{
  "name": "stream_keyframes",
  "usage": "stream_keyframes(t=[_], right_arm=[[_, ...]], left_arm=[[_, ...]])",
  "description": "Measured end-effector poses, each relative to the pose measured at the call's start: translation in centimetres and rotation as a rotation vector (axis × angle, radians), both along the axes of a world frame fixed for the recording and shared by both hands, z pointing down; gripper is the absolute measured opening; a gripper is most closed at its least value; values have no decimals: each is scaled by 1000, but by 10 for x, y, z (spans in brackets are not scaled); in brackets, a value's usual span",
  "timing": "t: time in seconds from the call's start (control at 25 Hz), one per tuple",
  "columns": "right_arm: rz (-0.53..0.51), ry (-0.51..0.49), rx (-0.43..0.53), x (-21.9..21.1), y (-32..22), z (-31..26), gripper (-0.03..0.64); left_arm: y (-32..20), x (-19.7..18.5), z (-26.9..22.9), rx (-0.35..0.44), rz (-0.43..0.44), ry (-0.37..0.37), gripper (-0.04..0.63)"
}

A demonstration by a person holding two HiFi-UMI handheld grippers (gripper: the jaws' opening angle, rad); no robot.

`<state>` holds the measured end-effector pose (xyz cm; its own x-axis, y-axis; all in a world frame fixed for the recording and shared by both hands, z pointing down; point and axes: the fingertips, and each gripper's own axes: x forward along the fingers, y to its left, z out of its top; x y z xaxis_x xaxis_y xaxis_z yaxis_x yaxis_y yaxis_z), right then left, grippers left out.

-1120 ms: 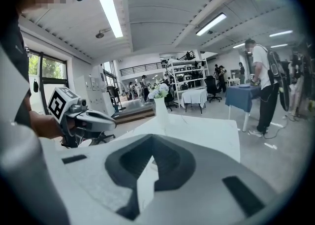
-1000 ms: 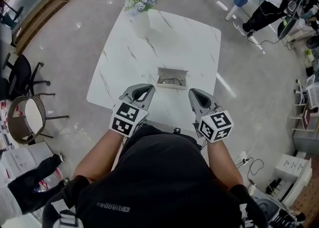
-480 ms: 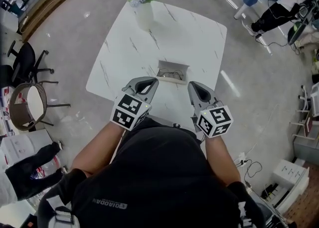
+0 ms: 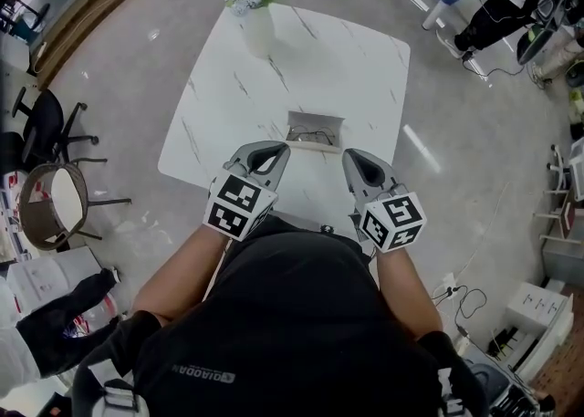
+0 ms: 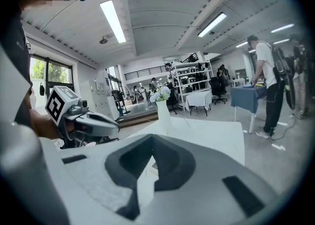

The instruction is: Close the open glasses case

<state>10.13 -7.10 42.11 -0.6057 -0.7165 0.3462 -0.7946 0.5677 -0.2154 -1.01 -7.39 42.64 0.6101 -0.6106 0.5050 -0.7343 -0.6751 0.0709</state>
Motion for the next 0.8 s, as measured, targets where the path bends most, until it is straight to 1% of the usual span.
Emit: stream_keyframes(t=[0.12, 0.36, 0.44, 0.72, 0.8], right_arm=[[2, -3, 10, -3, 1, -1, 2], [20, -1, 20, -3, 7, -2, 2], [22, 3, 23, -5, 9, -2, 3], [36, 8, 45, -5, 10, -6, 25], [40, 14, 48, -5, 10, -5, 46]], left_arm=[[1, -2, 1, -1, 4, 2, 3], [5, 1, -2, 26, 18, 11, 5], [6, -1, -1, 27, 20, 8, 19], [7, -2, -2, 32, 26, 8, 30], [6, -2, -1, 30, 24, 3, 35]])
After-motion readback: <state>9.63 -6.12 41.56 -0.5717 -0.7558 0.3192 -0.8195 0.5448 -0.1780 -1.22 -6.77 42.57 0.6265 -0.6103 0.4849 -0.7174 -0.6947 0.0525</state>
